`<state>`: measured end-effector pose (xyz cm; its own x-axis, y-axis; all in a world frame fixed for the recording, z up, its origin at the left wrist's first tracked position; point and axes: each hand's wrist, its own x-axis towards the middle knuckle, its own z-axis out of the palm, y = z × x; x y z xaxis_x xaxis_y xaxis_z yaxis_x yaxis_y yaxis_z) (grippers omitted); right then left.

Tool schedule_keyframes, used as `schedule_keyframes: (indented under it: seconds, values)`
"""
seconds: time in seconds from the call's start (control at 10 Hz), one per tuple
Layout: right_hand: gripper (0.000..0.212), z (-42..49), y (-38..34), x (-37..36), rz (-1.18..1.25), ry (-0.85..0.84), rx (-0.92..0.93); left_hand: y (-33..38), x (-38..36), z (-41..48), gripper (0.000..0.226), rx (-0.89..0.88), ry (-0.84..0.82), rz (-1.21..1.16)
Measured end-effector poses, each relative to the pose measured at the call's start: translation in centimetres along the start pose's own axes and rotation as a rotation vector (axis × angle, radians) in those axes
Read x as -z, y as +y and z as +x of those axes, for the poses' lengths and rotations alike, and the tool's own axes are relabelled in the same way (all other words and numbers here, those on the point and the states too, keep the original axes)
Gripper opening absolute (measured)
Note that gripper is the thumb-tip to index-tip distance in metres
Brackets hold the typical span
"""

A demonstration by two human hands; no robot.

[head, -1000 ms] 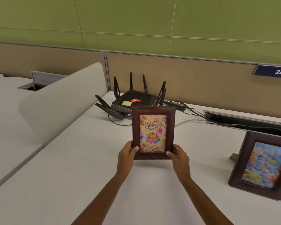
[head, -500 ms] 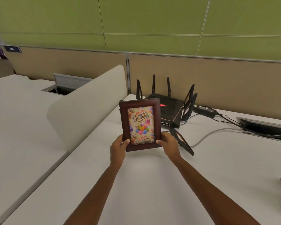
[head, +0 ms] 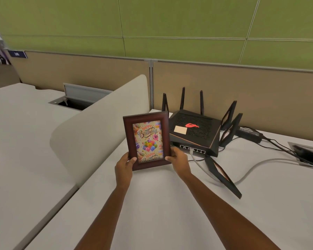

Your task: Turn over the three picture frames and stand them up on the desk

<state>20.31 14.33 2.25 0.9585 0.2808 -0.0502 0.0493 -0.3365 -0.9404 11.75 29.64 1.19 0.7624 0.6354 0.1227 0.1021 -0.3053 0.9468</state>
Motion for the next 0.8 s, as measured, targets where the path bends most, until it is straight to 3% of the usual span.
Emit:
schedule_keyframes:
  seconds: [0.5,0.8]
  values:
    - [0.033,0.4,1.3,-1.0,-0.007,0.009,-0.023,-1.9,-0.7,0.5,0.034,0.016,-0.017,-0.017]
    - [0.053,-2.7,2.5,0.0,-0.026,-0.029,-0.023,-2.1,-0.9,-1.8,0.050,0.144,0.014,0.012]
